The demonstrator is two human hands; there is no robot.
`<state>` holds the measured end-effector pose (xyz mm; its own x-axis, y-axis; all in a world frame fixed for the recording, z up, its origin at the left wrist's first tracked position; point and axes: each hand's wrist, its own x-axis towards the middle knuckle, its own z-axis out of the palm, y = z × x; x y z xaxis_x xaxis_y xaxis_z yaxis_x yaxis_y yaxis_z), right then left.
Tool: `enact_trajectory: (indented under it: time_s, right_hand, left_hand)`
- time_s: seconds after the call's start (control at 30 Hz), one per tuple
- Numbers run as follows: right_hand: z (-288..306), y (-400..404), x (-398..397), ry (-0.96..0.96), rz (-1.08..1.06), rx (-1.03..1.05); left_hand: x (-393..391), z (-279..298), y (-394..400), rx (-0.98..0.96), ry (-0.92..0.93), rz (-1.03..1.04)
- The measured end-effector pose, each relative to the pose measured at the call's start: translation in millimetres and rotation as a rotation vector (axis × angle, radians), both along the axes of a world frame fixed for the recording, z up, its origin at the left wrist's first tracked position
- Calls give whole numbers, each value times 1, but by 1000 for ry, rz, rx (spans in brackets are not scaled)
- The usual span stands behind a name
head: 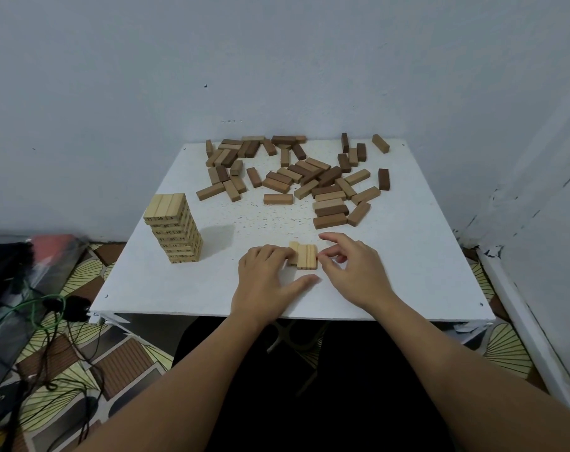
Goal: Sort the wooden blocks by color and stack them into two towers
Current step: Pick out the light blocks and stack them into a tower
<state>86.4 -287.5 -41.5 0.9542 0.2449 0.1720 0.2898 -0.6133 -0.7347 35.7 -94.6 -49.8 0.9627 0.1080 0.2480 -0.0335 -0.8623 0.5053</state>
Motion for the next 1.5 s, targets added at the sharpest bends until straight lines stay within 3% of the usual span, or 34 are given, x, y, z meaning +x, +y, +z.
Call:
enact_trajectory:
  time_s: [0.23, 0.4, 0.53, 0.8, 1.5]
  right_hand:
    - [6, -2, -5, 87, 38, 142]
    - [-2, 0, 1, -27, -36, -77]
    - [-5, 0, 2, -40, -2, -254]
    - [-7, 1, 3, -66, 45, -313]
    - [-7, 0, 4, -58, 43, -286]
  left_hand:
    - [-1, 3, -5, 10, -17, 34]
    - [-4, 5, -5, -18, -16, -3]
    - [-5, 4, -4, -64, -21, 109]
    - [-2, -1, 1, -103, -68, 243]
    - [0, 0, 3, -162, -54, 272]
